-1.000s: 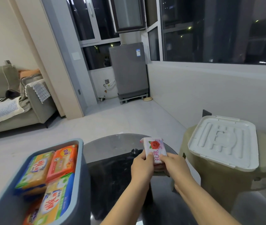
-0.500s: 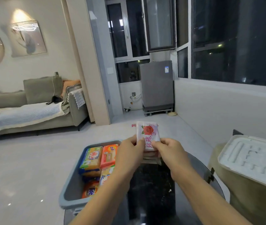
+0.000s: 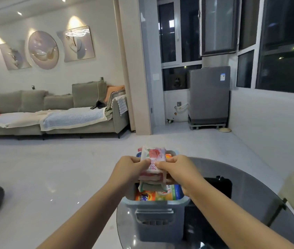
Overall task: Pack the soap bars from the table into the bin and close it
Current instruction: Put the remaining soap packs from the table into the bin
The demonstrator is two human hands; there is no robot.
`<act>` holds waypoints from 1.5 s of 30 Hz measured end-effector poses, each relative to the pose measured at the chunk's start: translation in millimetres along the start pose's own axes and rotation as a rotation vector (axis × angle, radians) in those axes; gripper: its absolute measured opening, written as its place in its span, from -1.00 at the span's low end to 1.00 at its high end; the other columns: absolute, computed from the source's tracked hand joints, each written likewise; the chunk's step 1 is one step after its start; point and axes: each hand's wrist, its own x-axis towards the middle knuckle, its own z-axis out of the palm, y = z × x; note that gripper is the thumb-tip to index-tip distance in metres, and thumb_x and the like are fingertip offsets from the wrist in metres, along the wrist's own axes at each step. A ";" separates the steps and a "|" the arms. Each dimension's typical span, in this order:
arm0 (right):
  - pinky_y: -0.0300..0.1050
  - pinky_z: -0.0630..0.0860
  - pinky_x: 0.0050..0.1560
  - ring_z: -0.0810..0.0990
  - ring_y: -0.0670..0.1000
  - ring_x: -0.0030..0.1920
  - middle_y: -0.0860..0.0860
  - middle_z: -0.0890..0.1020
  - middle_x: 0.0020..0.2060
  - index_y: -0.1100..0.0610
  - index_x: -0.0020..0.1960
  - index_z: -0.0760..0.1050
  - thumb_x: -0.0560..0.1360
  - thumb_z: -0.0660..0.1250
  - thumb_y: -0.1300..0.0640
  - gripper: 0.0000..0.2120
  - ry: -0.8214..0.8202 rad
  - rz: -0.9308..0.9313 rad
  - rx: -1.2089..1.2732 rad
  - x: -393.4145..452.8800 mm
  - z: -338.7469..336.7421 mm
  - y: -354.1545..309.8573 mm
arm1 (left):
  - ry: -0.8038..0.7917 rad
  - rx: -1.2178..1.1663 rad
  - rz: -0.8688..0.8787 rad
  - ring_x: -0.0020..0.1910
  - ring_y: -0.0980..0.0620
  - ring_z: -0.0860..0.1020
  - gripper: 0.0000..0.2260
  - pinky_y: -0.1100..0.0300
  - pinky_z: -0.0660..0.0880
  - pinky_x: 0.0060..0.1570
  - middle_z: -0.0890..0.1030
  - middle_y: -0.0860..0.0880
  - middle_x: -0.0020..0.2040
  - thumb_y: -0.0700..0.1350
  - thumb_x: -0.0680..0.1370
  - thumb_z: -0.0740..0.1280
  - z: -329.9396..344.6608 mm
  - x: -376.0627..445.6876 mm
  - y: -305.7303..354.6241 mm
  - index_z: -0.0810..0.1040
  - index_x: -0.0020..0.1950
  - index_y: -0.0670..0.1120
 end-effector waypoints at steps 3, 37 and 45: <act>0.09 0.61 0.04 0.68 0.11 -0.08 0.11 0.69 -0.11 0.18 -0.02 0.60 0.44 0.38 0.13 -0.84 -0.033 0.062 -0.006 6.8 12.2 6.2 | -0.018 0.051 -0.047 -0.29 0.02 0.60 -0.78 0.22 0.55 -0.30 0.64 -0.06 -0.27 -0.03 0.53 0.33 -8.0 6.3 -12.6 0.65 -0.16 -0.16; -0.20 0.65 -0.19 0.69 -0.02 -0.28 0.07 0.70 -0.14 0.19 -0.03 0.63 0.31 0.52 0.12 -0.73 -0.278 0.213 -0.432 62.3 17.7 37.6 | -0.118 0.805 -0.015 -0.11 0.07 0.59 -0.69 0.30 0.47 -0.20 0.70 -0.02 -0.05 0.11 0.43 0.41 6.0 51.1 -53.2 0.70 0.04 -0.05; -0.27 0.62 -0.22 0.70 -0.05 -0.22 -0.06 0.65 -0.19 0.03 -0.14 0.59 0.33 0.50 0.08 -0.86 -0.260 0.085 -0.511 57.2 18.6 45.4 | -0.023 0.514 0.037 0.00 0.09 0.62 -0.69 0.36 0.54 -0.19 0.65 0.02 0.13 0.02 0.46 0.42 1.9 49.8 -70.5 0.62 0.17 -0.02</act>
